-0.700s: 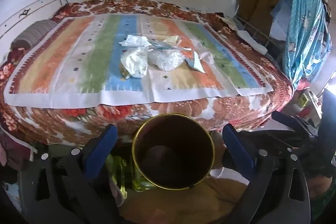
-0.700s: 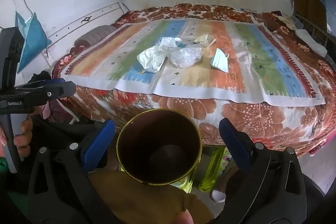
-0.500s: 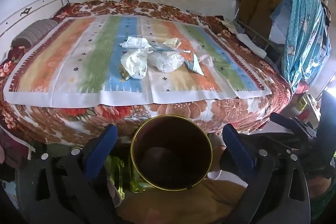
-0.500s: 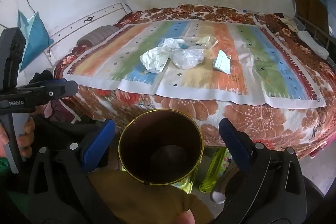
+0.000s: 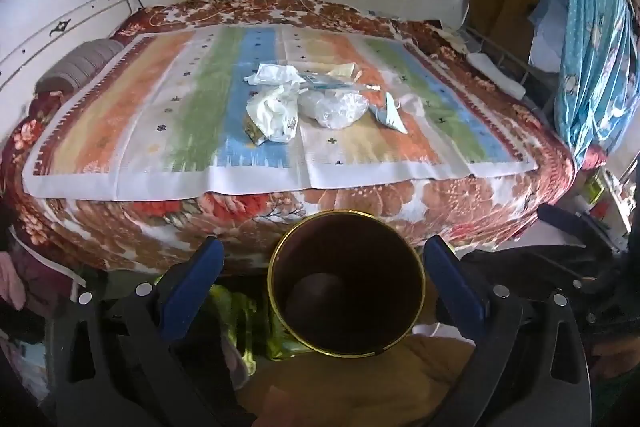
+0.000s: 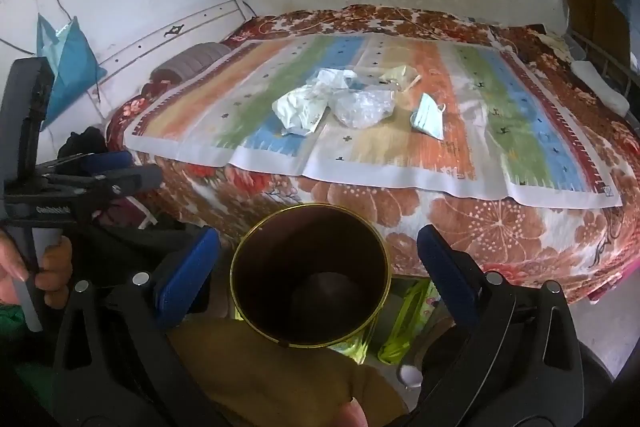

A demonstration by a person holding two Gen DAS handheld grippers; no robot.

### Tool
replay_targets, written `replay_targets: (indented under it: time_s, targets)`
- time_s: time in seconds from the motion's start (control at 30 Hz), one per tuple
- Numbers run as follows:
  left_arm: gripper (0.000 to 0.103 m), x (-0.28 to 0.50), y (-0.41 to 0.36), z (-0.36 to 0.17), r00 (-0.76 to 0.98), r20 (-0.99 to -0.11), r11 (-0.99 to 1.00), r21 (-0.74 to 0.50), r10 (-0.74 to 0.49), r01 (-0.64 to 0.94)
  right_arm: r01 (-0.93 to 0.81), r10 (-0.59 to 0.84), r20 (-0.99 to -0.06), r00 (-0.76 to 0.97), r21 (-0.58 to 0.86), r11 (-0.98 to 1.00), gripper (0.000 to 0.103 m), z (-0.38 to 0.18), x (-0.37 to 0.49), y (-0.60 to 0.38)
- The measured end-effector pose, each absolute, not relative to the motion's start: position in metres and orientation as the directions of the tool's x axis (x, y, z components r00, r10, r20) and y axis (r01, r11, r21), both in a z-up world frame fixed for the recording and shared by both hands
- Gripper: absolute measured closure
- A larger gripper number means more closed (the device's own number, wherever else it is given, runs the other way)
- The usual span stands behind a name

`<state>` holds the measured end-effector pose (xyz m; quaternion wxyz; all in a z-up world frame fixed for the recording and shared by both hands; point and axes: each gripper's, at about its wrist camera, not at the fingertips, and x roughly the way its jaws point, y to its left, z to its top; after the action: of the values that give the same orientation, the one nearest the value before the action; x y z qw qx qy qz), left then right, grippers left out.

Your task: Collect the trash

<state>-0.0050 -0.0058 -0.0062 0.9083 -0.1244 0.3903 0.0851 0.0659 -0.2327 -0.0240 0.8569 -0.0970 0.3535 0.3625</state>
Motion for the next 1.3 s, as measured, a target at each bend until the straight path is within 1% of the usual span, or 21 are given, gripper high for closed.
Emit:
replay_targets:
  time_s: [0.1,0.33,0.5,0.73,1.13,1.3]
  targets:
    - [0.006,-0.005,-0.009,-0.007,0.675,-0.735,0.961,-0.135,0.067,-0.242,-0.698,0.560,-0.676,0.480,0.093,0.710,0.009,-0.024,0.063,-0.231]
    - [0.006,-0.006,-0.008,-0.006,0.681,-0.731,0.960,-0.158,0.045,-0.233,-0.702,0.571,-0.675,0.467,0.110,0.704,0.009,-0.019,0.064,-0.233]
    - [0.006,-0.004,-0.009,-0.004,0.678,-0.733,0.963,-0.142,0.054,-0.231,-0.725,0.601,-0.666,0.442,0.129,0.676,0.009,-0.016,0.059,-0.232]
    - [0.006,-0.003,-0.013,-0.004,0.676,-0.735,0.963,-0.140,0.053,-0.229,-0.709,0.573,-0.675,0.465,0.103,0.698,0.009,-0.021,0.065,-0.232]
    - [0.006,0.000,-0.017,-0.007,0.661,-0.748,0.960,-0.133,0.064,-0.244,-0.717,0.584,-0.686,0.435,0.128,0.685,0.009,-0.025,0.068,-0.230]
    - [0.006,0.001,-0.019,-0.008,0.657,-0.752,0.966,-0.125,0.057,-0.226,-0.721,0.587,-0.687,0.428,0.132,0.681,0.009,-0.026,0.067,-0.229]
